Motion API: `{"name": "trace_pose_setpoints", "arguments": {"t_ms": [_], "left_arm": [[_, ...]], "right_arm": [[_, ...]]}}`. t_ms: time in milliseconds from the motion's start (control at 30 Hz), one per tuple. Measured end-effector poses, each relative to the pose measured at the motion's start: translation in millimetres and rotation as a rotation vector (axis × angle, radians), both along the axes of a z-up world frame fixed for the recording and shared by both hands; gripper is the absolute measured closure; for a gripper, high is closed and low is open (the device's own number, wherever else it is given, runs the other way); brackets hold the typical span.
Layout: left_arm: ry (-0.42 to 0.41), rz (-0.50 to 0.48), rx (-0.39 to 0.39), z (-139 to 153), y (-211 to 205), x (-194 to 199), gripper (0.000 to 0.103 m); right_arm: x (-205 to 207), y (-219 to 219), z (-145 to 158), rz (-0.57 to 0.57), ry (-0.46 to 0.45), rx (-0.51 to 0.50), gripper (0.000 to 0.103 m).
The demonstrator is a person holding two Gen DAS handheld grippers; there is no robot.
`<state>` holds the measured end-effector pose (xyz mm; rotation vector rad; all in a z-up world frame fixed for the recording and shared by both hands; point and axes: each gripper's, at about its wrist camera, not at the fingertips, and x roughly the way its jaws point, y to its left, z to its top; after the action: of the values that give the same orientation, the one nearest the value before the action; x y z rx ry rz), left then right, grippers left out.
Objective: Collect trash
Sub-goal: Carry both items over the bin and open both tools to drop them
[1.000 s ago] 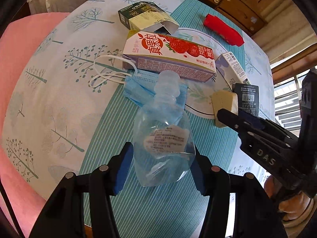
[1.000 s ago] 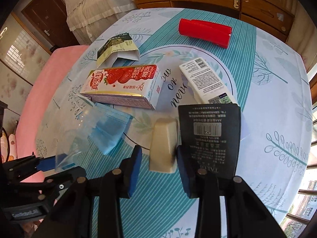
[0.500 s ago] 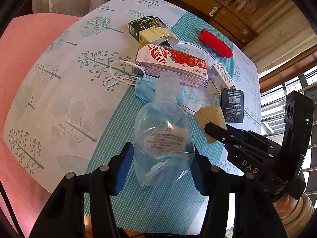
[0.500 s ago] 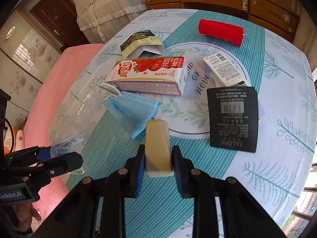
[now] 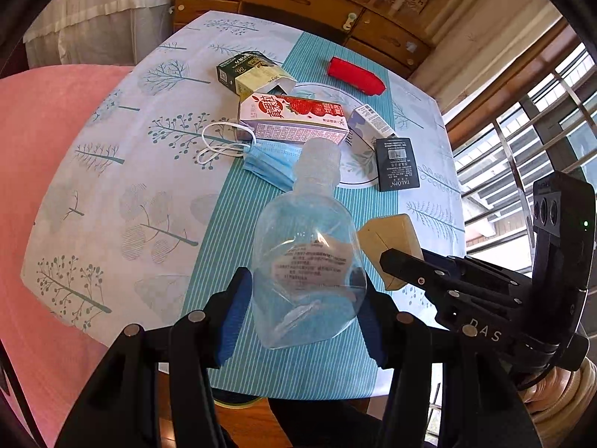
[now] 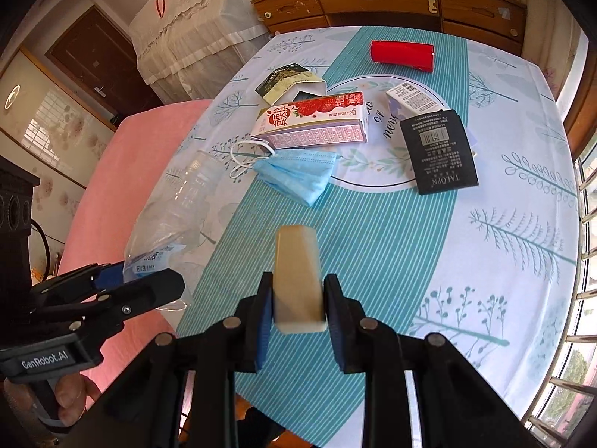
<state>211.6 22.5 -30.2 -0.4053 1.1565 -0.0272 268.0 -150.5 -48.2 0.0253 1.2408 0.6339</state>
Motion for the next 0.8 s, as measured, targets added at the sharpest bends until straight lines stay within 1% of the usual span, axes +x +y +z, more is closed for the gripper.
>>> {"name": "trace_pose_setpoints", "arguments": {"t_ms": [100, 267, 400, 467, 533, 667, 800], "left_arm": [[-0.030, -0.052, -0.001, 5, 8, -21, 0.050], [-0.053, -0.188, 0.000, 5, 23, -68, 0.050], [-0.061, -0.301, -0.002, 1, 36, -113, 0.050], [-0.071, -0.348, 0.005, -2, 41, -135, 0.050], [-0.066, -0.377, 0.008, -8, 47, -155, 0.050], [-0.029, -0.400, -0.012, -22, 56, -189, 0.050], [0.005, -0.418, -0.015, -37, 57, -213, 0.051]], "right_arm": [[-30, 4, 8, -0.049, -0.004, 0.002, 0.077], [-94, 14, 19, -0.157, -0.038, -0.014, 0.077], [-147, 23, 13, -0.271, -0.014, -0.018, 0.077], [-172, 29, 7, -0.306, 0.003, -0.020, 0.077], [-195, 36, -1, -0.326, 0.021, -0.032, 0.077], [-232, 44, -16, -0.349, 0.083, -0.047, 0.077], [-254, 46, -34, -0.371, 0.132, -0.069, 0.077]]}}
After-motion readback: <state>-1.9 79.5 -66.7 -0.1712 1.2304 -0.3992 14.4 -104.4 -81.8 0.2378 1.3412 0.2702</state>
